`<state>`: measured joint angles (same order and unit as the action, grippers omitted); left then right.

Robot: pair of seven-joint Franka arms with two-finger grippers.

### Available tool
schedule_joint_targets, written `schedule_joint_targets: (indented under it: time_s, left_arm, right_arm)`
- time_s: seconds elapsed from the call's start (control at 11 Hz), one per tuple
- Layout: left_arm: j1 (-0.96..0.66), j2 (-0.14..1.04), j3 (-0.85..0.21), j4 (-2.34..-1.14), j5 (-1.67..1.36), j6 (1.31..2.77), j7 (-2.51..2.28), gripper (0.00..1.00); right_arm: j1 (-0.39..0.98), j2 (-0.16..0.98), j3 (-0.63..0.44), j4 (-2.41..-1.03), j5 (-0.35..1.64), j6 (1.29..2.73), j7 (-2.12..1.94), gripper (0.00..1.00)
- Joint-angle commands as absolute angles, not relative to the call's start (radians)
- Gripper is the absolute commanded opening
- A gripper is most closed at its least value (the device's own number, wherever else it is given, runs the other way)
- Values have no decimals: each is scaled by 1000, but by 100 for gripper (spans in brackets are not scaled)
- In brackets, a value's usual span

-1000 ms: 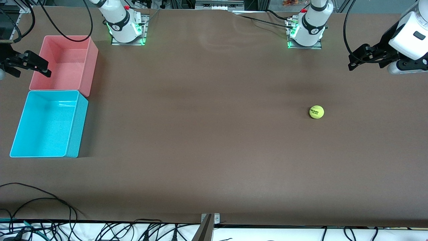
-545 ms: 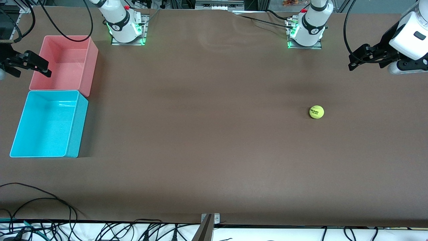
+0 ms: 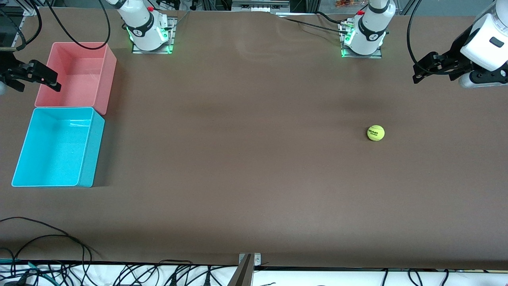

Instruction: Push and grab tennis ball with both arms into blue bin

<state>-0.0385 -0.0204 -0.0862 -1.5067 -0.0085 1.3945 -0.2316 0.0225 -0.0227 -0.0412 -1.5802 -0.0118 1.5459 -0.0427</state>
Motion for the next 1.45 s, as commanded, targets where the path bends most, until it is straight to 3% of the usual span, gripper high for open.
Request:
schedule_joint_targets:
  time_s: [0.0,0.82,1.36]
  left_arm:
    - [-37,-6,-94,-1473,-15,1356,-242,100]
    - [2,44,-89,-1494,-28,1354,-207,100]
    - [-18,-26,-127,-1736,61,1521,-201,100]
  right_arm:
    - [17,-21,-34,-1555,-25,1525,-51,100]
    - [17,0,-34,-1540,-78,1526,-54,100]
    - [17,-6,-32,-1537,-66,1506,-54,100]
